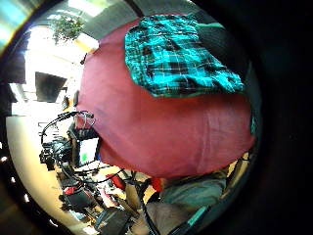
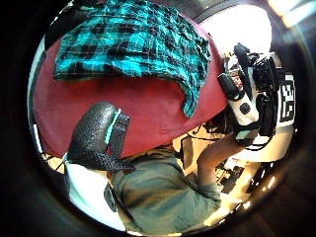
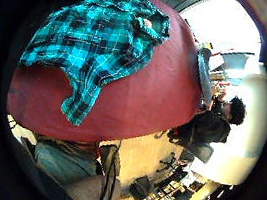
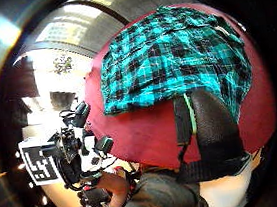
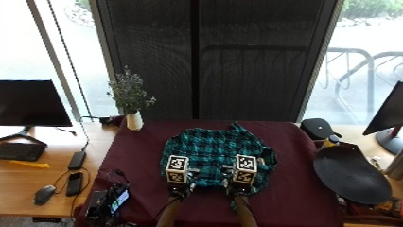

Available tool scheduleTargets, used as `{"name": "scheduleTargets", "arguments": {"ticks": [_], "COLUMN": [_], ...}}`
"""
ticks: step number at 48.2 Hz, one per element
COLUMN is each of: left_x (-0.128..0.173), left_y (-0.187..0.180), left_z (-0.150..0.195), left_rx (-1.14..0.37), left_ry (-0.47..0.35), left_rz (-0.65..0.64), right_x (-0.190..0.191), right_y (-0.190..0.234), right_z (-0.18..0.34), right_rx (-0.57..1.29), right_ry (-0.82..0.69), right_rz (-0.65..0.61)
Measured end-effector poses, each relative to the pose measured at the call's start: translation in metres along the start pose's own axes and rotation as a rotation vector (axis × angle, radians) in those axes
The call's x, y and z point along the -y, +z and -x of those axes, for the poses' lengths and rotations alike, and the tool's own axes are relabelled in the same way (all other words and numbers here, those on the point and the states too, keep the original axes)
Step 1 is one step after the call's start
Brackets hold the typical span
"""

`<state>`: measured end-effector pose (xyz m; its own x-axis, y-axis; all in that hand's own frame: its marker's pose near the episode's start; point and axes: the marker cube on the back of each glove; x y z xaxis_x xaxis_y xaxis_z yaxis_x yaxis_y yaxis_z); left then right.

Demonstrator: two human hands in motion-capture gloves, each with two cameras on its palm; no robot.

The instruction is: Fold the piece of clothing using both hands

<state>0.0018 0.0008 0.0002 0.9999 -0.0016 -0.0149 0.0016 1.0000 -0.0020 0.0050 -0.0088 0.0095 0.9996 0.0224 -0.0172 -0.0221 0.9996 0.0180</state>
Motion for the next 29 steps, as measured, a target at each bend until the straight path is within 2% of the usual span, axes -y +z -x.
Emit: {"name": "scheduleTargets", "arguments": {"ticks": [11, 15, 29], "left_x": [-0.007, -0.008, -0.010], "left_y": [-0.011, -0.012, -0.011], "left_z": [0.000, -0.002, -0.004], "left_rx": [-0.002, -0.015, -0.026], "left_ry": [-0.012, 0.010, 0.031], "left_rz": [-0.027, -0.018, -0.005], "right_x": [-0.002, -0.008, -0.021], "right_y": [0.000, -0.005, -0.022], "right_z": [0.008, 0.011, 0.021], "right_rx": [0.009, 0.008, 0.007], "right_ry": [-0.009, -0.018, -0.056], "right_rz": [-0.058, -0.071, -0.048]}}
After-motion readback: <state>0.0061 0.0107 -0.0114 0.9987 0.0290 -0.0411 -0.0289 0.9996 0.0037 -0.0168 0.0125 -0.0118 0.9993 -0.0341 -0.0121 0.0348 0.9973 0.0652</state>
